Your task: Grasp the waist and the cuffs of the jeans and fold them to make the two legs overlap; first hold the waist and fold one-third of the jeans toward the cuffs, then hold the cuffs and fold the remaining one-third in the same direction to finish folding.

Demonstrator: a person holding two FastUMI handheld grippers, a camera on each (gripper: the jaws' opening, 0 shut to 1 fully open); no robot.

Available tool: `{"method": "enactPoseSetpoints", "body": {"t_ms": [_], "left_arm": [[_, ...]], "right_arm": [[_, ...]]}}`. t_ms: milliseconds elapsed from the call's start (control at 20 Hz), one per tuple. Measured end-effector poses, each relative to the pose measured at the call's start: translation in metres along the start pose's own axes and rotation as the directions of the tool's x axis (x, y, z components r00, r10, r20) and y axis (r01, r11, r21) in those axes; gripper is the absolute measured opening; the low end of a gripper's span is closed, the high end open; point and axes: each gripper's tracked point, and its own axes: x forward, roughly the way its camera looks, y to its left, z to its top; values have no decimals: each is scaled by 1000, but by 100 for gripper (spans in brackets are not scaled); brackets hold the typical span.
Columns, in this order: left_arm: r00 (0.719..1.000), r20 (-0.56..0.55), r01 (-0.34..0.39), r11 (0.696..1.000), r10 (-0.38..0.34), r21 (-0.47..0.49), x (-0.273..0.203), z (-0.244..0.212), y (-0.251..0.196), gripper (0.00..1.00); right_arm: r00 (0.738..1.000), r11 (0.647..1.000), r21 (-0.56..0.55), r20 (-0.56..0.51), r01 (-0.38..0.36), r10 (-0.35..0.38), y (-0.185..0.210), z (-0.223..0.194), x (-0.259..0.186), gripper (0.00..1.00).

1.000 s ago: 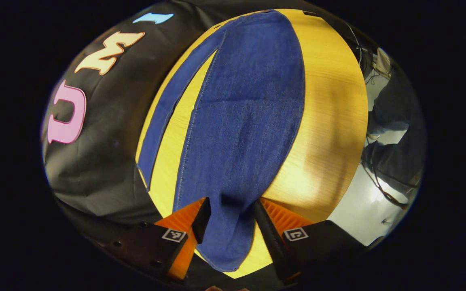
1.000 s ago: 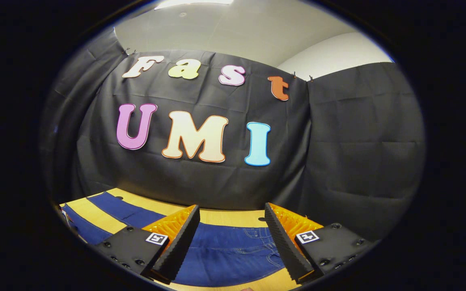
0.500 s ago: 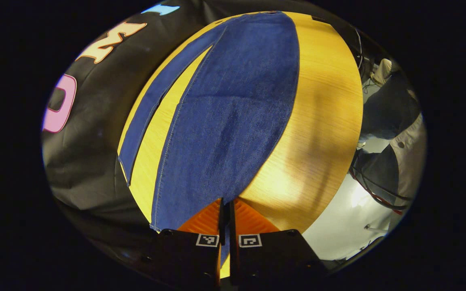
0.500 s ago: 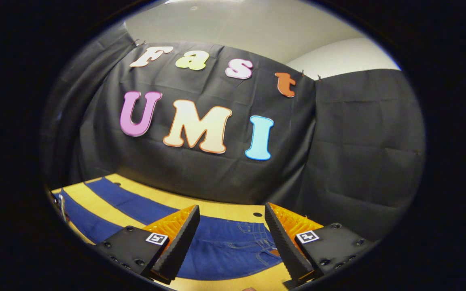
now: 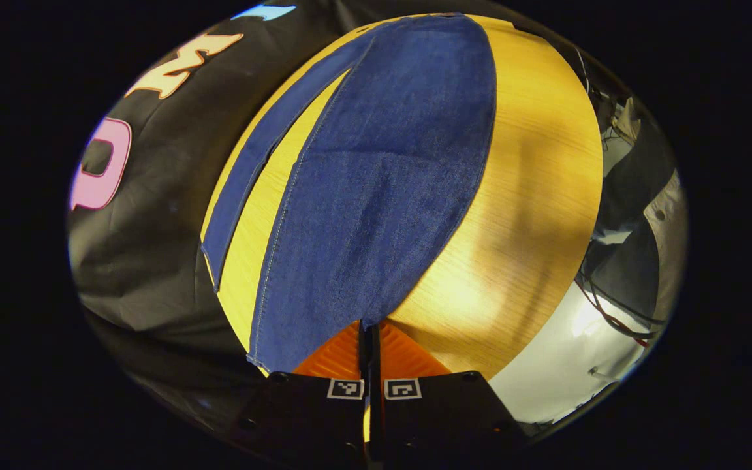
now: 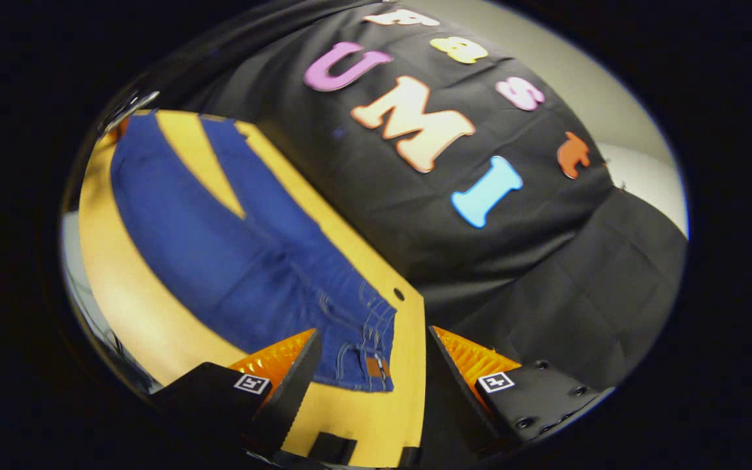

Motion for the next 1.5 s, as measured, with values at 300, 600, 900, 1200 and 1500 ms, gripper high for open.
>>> {"method": "enactPoseSetpoints", "body": {"t_ms": [300, 600, 900, 1200, 1500], "left_arm": [[999, -45, -15, 1000, 16, 13, 2, -1, -1, 0], [997, -76, -31, 999, 32, 14, 2, -2, 0, 0], [994, -101, -44, 999, 46, 21, 3, -3, 1, 0], [990, -114, -81, 997, 79, -5, 4, -2, 2, 0], [984, -163, -77, 995, 67, -60, 3, -2, 2, 0]], "right_arm": [[980, 952, -231, -64, -198, 189, 60, -57, 12, 100], [955, 894, -338, -108, -296, 275, 89, -85, 45, 99], [964, 829, -497, -70, -258, 258, 96, -83, 85, 75], [935, 835, -421, -121, -353, 334, 114, -89, 95, 24], [943, 881, -337, -96, -331, 317, 104, -81, 95, 3]]}}
